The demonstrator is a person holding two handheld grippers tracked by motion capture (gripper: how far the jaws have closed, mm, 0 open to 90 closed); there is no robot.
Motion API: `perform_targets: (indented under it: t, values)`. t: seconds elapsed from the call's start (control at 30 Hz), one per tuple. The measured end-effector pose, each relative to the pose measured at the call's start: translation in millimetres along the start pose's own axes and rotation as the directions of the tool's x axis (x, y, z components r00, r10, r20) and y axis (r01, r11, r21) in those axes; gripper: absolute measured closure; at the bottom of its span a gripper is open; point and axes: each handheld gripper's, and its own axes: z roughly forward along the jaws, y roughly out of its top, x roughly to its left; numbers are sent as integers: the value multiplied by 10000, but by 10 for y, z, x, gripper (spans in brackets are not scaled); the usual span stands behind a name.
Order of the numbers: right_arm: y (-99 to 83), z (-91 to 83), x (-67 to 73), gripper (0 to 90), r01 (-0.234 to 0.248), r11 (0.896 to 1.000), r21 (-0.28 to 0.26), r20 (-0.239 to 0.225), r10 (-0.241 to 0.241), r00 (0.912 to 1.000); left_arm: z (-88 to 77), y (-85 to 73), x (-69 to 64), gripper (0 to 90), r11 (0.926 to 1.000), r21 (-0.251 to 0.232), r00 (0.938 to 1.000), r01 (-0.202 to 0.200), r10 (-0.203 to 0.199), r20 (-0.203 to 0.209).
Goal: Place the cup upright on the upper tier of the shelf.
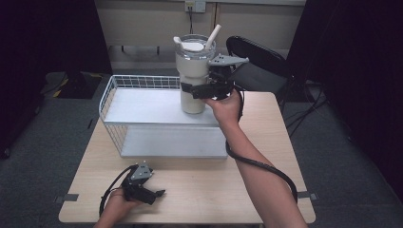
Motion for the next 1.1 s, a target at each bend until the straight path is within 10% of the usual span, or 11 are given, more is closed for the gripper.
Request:
perform_targets:
  t: [1.1]
  values:
    - [-3,231,20,95,192,9998,50,192,-193,9996,-1,0,0,64,10000,10,10000,-7,7,2]
